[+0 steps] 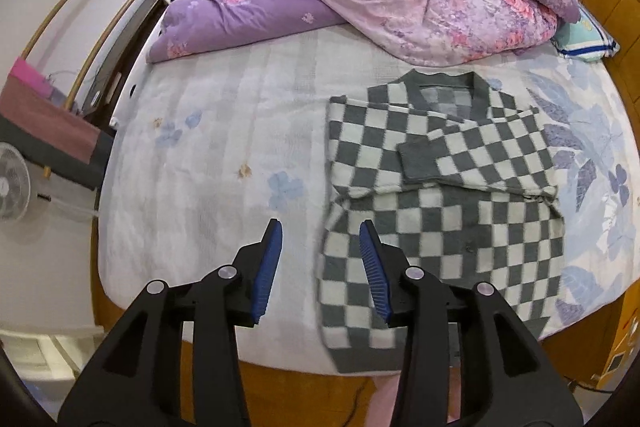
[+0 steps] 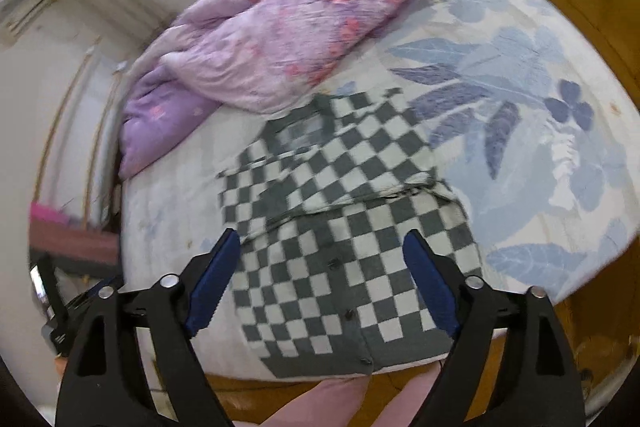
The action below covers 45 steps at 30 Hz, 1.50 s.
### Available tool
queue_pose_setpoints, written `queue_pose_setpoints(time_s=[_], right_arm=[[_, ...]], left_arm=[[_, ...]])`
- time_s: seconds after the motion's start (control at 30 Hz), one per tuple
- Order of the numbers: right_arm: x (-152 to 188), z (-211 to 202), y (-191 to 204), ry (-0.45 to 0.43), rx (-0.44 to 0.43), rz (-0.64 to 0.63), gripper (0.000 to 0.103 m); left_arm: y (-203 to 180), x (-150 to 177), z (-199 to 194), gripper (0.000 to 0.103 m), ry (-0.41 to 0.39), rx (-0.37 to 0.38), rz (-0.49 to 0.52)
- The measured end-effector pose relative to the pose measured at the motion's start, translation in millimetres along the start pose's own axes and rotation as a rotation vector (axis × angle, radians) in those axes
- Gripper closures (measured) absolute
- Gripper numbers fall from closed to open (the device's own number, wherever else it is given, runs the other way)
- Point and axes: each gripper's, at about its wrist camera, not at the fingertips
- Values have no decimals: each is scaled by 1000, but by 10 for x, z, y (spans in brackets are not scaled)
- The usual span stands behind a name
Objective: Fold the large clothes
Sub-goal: 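Grasp the cardigan hem with the left gripper while the right gripper grasps it too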
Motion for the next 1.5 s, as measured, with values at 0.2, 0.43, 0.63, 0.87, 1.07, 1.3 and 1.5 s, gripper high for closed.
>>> queue_pose_setpoints(time_s=[0.2,0.43,0.63,0.87,1.07,1.3,1.5], right_arm=[[-183,97,134,11,82,21,21],[-670,164,235,9,143,-34,19],[-1264,375,247,54,167,-106,18],[-1981,756,201,113,184,-179,14],[-2630,1404,85,228,193,-205,13],[-3137,2248,-48,373,200,-187,13],[-3415,2992,-354,520,180,-84,13]], left_arm=[[319,-433,189,53,24,40,19],[439,-857,370,43,49,137,-2],[412,-1217,598,36,98,173,-35],[284,-1805,1014,20,172,185,-49],[44,-2374,1510,13,233,277,-29],[-217,-2919,2414,13,352,242,-10],[-214,-3168,3127,13,441,225,-20]])
Point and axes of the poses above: each gripper's, at about its wrist camera, not at the fingertips, and z roughly the way its jaws point, y to its left, x to its underside, and after that the axes turned 13 degrees about y, right-handed
